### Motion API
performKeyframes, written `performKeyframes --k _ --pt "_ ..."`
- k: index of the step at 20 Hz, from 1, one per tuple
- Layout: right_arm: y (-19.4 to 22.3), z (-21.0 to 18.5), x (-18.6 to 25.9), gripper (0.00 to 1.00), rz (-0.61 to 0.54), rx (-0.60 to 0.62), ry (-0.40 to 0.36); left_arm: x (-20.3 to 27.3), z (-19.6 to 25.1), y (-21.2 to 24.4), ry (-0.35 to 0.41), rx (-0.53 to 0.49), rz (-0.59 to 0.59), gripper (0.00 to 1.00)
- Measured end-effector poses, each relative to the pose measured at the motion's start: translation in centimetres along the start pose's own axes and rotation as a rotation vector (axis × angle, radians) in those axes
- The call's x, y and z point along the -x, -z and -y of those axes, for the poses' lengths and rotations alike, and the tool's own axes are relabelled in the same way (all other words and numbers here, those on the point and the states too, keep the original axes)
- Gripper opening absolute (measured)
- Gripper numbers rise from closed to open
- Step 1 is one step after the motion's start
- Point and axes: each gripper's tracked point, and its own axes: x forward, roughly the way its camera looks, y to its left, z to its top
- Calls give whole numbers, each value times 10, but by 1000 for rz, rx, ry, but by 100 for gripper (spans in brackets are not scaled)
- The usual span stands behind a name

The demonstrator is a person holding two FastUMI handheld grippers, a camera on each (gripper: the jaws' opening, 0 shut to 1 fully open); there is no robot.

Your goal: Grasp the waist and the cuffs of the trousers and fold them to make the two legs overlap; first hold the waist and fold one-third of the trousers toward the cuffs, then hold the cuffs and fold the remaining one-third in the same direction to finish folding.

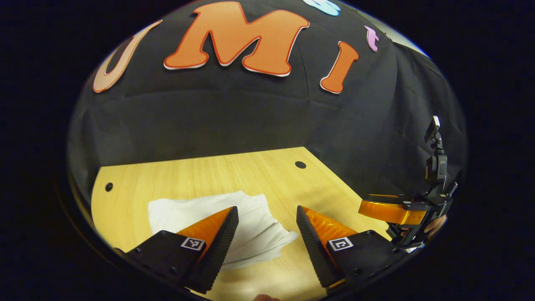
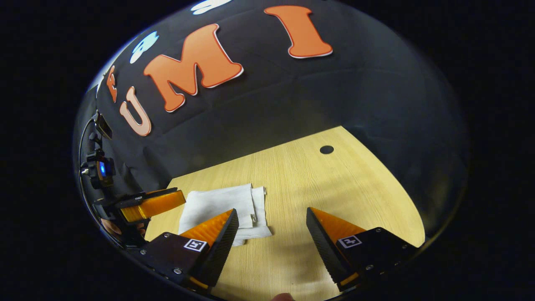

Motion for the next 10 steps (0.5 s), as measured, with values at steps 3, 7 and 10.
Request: performKeyframes --k 3,7,10 --pt "-29 -18 12 98 82 83 -4 43 -23 -42 -101 -41 125 95" --pt "-66 -60 33 98 182 170 -59 100 -38 -85 -234 -116 332 96" --pt "-92 -92 50 98 273 219 -84 100 -33 -77 -306 -118 430 96"
